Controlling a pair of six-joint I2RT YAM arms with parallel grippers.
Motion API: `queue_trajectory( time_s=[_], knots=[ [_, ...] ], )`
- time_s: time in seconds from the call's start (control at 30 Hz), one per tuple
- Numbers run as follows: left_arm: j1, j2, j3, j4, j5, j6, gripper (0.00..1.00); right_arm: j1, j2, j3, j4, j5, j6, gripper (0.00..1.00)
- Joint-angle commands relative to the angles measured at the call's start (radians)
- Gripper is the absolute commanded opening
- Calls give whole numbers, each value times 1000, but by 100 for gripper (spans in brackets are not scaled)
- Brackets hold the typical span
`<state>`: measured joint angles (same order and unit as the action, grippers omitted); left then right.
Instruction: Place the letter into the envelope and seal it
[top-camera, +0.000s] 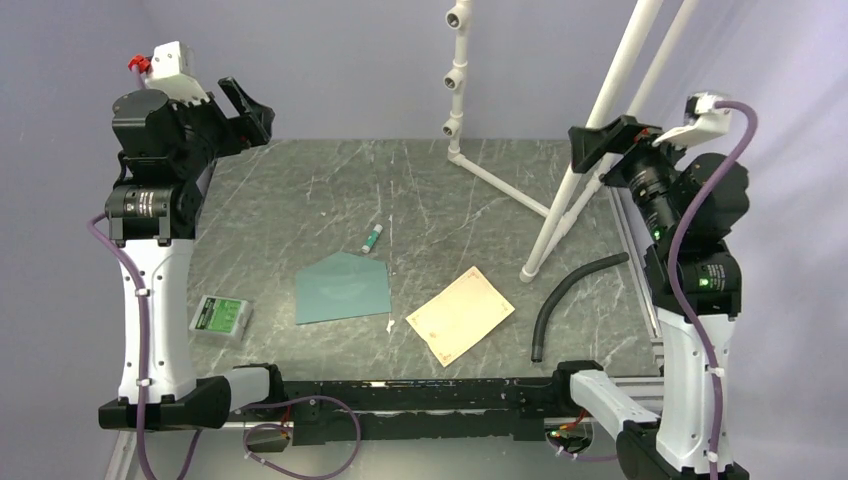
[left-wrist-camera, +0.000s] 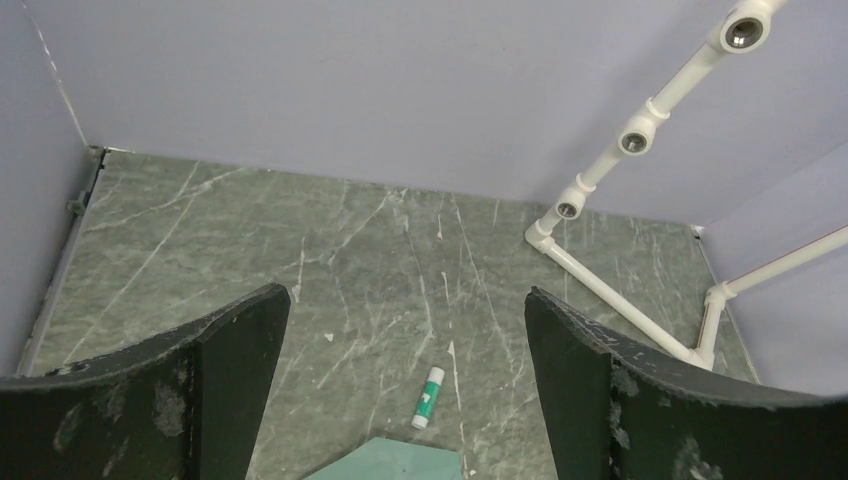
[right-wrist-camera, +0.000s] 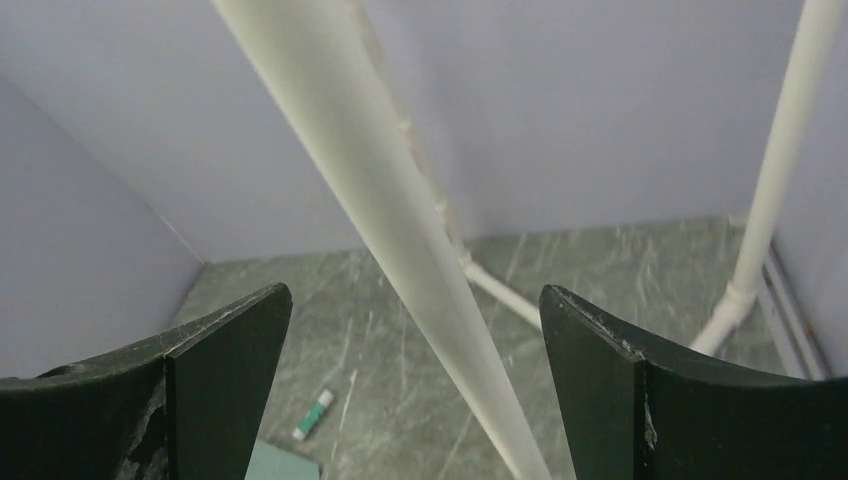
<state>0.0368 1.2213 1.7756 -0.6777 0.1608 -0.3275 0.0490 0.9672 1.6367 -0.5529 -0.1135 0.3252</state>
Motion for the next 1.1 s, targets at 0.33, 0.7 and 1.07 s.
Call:
queue_trajectory(
  time_s=[0.33, 0.7, 1.07],
  knots=[
    [-21, -52, -240, 160, 164, -14, 93, -3, -177, -382, -199, 57, 165, 100],
    [-111, -5, -456, 252, 563, -82, 93, 0, -107, -853, -25, -355, 356, 82],
    [-501, 114, -716, 364, 466, -176, 81, 7, -87, -1101, 53, -193, 442, 81]
  ],
)
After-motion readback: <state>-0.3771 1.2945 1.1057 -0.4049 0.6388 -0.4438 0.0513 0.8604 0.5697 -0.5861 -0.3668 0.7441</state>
